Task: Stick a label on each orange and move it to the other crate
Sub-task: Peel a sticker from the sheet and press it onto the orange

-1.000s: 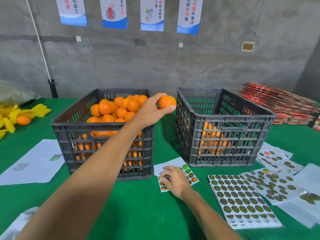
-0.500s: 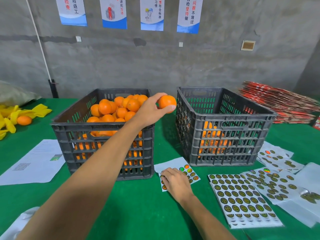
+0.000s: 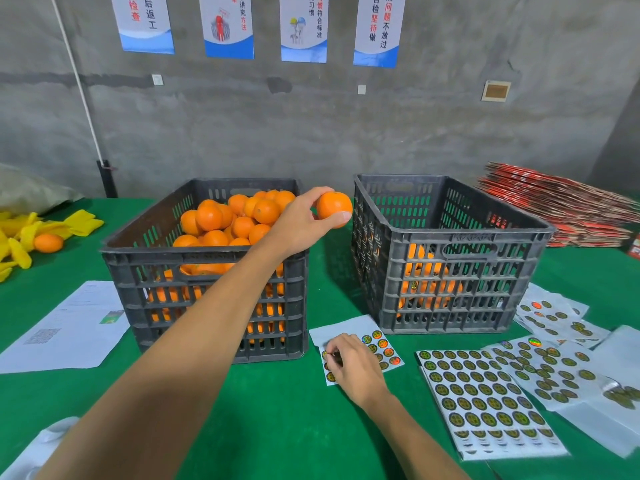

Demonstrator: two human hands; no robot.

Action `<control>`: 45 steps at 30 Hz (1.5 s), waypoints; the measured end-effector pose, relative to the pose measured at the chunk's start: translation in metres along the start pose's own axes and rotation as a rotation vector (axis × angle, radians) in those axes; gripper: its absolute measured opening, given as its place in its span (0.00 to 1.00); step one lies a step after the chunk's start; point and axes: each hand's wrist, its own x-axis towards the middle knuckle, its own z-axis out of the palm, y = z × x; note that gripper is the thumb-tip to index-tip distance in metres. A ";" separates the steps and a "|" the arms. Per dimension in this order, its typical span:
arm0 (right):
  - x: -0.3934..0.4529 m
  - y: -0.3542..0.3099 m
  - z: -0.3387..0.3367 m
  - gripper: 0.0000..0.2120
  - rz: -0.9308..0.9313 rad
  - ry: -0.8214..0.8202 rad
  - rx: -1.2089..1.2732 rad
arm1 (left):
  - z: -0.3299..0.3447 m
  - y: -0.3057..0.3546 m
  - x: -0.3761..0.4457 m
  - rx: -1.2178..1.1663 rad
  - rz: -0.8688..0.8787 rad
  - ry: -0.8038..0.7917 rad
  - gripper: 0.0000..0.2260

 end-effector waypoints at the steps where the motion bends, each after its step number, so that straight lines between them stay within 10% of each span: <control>1: 0.000 0.001 0.001 0.05 -0.002 0.000 0.006 | 0.000 0.000 0.000 0.004 0.000 0.001 0.31; 31: 0.005 -0.027 -0.014 0.13 -0.014 -0.201 -0.205 | 0.001 -0.006 0.003 -0.012 0.000 0.008 0.31; 34: 0.012 -0.027 -0.019 0.02 0.105 -0.141 0.076 | 0.000 -0.006 0.003 -0.016 -0.004 0.015 0.31; 45: 0.100 -0.066 -0.171 0.12 0.095 0.504 0.969 | 0.000 -0.017 0.010 -0.044 0.074 0.056 0.23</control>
